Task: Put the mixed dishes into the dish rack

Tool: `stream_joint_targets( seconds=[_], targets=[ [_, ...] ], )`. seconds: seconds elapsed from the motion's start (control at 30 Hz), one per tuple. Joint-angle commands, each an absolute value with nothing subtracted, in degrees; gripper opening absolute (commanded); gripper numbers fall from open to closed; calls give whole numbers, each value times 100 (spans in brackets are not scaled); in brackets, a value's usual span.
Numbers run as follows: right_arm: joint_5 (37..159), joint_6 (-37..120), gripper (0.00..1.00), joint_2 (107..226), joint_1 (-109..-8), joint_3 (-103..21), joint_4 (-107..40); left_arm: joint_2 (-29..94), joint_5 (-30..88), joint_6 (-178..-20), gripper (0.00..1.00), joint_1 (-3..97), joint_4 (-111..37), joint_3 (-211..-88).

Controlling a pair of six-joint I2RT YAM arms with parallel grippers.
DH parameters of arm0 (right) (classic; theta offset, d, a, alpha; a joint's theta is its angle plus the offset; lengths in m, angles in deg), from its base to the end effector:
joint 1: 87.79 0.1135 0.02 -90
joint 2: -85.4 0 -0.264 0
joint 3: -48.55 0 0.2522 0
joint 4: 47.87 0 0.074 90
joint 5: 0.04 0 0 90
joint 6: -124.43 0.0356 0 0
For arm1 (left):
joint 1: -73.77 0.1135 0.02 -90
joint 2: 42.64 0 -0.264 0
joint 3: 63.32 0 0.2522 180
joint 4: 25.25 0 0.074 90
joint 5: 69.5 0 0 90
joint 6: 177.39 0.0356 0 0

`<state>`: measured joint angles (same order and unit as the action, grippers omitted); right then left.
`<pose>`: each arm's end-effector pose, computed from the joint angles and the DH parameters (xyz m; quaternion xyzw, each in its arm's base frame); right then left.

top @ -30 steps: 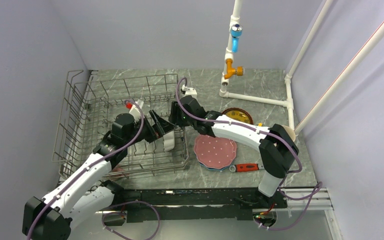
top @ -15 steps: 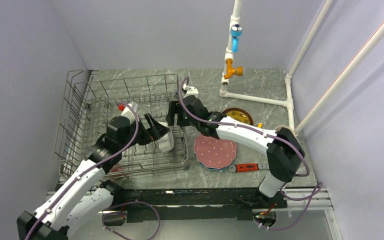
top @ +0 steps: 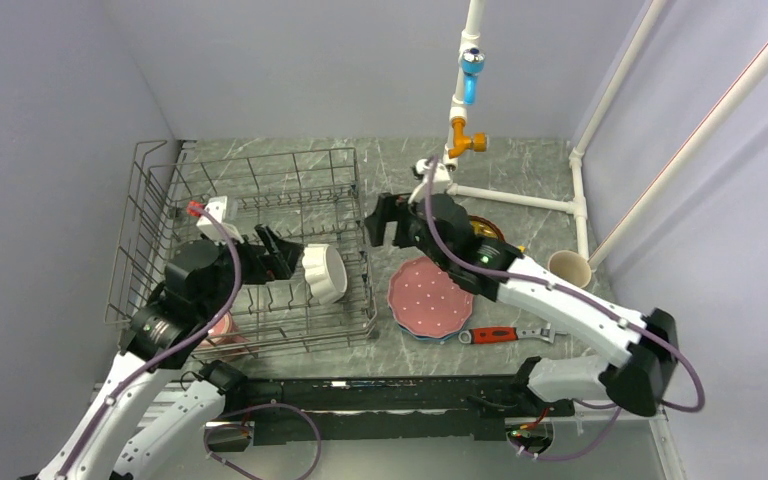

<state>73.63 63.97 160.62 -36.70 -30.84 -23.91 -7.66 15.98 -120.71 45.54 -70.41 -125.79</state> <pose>0.2000 0.2318 0.3505 -0.0712 0.8108 0.2797 0.5092 0.1174 -0.0598 0.3480 -0.0591 0.8049 -0.2744 0.5229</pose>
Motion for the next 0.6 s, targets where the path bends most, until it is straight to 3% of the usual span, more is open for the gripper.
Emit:
stream_joint_targets(
  seconds=[0.0, 0.13, 0.23, 0.37, 0.57],
  targets=[
    [5653, 6011, 91, 15312, -3680, -2305, -1956, -995, 1262, -11435, 99, 4538, -7157, -12932],
    [4779, 6577, 88, 14739, -3860, -1511, -1343, -1028, 1367, -11374, 99, 4541, -6972, -12910],
    [5155, 7060, 84, 14515, -4239, -1091, -898, -901, 1599, -11289, 99, 4545, -6790, -12914],
    [6124, 7419, 64, 14438, -4963, -777, -561, -566, 2040, -11184, 99, 4538, -6740, -13099],
    [6525, 7440, 48, 15090, -5419, -964, -51, -316, 2704, -11125, 99, 4542, -6646, -13225]
  ],
)
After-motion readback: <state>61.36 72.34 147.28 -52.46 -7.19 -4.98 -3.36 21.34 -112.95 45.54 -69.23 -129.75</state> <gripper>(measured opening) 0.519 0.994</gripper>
